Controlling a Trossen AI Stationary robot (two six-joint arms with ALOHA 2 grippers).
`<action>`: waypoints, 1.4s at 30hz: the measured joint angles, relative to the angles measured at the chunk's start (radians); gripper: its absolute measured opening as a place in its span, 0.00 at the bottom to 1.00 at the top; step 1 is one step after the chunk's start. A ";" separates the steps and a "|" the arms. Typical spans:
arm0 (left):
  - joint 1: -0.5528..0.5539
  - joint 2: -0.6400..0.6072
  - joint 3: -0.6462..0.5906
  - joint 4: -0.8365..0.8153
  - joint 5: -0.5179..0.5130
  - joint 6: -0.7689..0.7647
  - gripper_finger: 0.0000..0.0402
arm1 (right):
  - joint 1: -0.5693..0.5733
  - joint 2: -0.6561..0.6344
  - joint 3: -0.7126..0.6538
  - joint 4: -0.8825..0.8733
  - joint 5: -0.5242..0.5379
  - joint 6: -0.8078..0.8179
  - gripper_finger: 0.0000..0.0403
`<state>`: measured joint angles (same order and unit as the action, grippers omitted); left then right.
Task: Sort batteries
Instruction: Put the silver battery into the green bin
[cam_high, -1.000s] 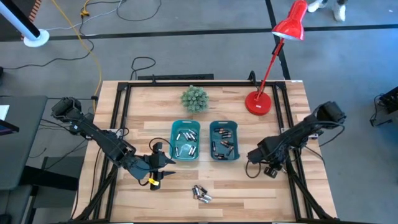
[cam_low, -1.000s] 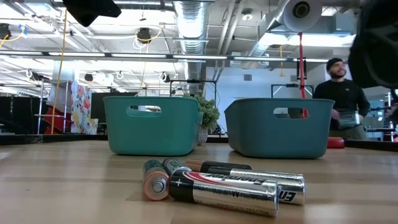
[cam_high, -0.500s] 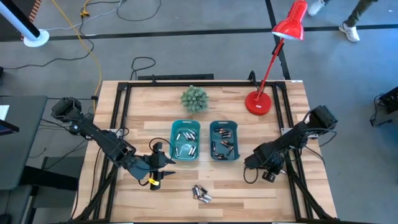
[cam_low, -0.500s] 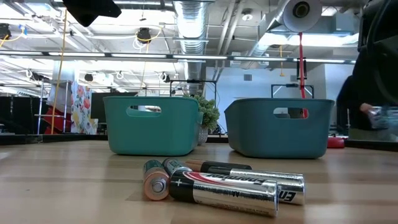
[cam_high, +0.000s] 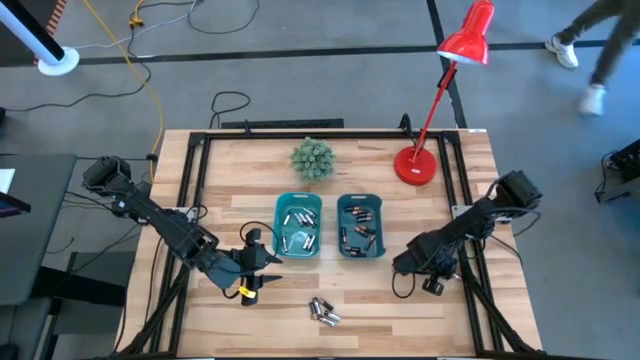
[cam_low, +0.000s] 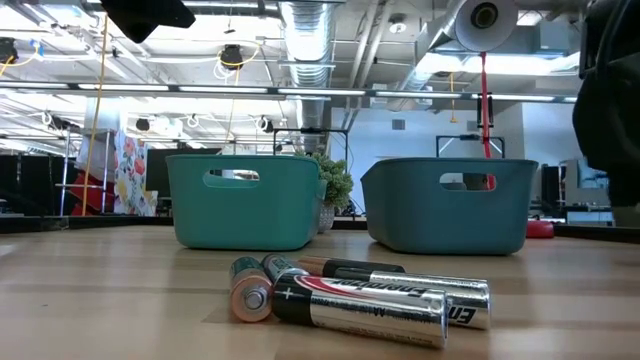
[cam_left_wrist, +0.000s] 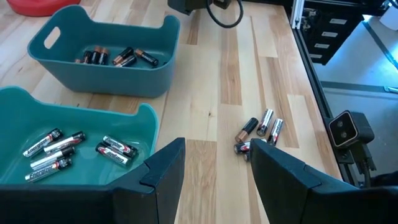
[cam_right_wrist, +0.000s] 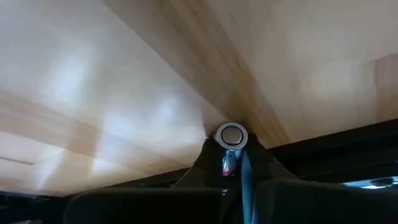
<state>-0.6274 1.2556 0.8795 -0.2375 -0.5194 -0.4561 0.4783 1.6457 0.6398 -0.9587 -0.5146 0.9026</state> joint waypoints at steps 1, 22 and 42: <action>0.000 0.000 0.000 0.000 0.000 0.000 0.44 | 0.002 -0.006 0.008 -0.020 0.016 -0.005 0.04; 0.000 0.000 0.000 -0.005 0.000 0.000 0.44 | 0.014 -0.495 0.442 -0.305 0.697 0.345 0.04; 0.000 0.000 0.000 -0.005 0.000 0.000 0.44 | -0.417 0.126 1.050 0.130 0.708 -0.458 0.04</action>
<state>-0.6277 1.2556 0.8791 -0.2428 -0.5194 -0.4561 0.0612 1.7721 1.6893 -0.8289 0.1936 0.4450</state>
